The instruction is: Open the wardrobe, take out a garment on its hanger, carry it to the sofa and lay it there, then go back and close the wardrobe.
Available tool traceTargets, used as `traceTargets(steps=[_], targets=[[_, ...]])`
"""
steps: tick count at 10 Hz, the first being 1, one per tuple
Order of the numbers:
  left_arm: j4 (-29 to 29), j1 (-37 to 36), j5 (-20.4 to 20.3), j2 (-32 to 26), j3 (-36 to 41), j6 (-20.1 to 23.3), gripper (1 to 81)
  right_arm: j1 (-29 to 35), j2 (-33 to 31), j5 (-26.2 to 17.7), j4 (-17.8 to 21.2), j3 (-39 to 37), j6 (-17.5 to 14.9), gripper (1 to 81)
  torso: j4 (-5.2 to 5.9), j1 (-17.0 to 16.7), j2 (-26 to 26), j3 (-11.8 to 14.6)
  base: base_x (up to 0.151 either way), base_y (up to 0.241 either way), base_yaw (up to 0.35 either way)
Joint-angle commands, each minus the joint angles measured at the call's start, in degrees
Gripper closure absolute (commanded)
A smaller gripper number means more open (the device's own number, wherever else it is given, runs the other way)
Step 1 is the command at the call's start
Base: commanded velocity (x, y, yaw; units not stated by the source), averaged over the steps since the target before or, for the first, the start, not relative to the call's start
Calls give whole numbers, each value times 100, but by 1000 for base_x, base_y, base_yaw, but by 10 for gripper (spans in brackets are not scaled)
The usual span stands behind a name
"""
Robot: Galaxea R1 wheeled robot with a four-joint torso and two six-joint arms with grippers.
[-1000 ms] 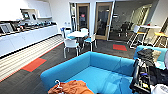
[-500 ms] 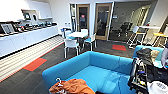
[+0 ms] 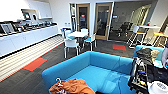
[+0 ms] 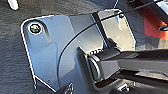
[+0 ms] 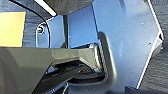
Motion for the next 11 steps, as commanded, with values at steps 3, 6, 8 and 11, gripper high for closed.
traceTargets(steps=[3, 6, 8, 11], targets=[[43, -201, 162, -95, -38, 6, 10, 116, 69, -264, -37, 13, -18, 10, 0, 1, 0, 0, 0, 0, 0], [35, -201, 162, -95, -38, -3, 10, 107, 69, -264, -37, 13, -18, 10, 0, 1, 0, 0, 0, 0, 0], [26, -210, 171, -86, -38, 6, 10, 107, 69, -264, -37, 13, -18, 10, 0, 1, 0, 0, 0, 0, 0], [17, -219, 180, -77, -47, 6, 10, 116, 69, -264, -45, 13, -18, 10, 0, 1, 0, 0, 0, 0, 228]])
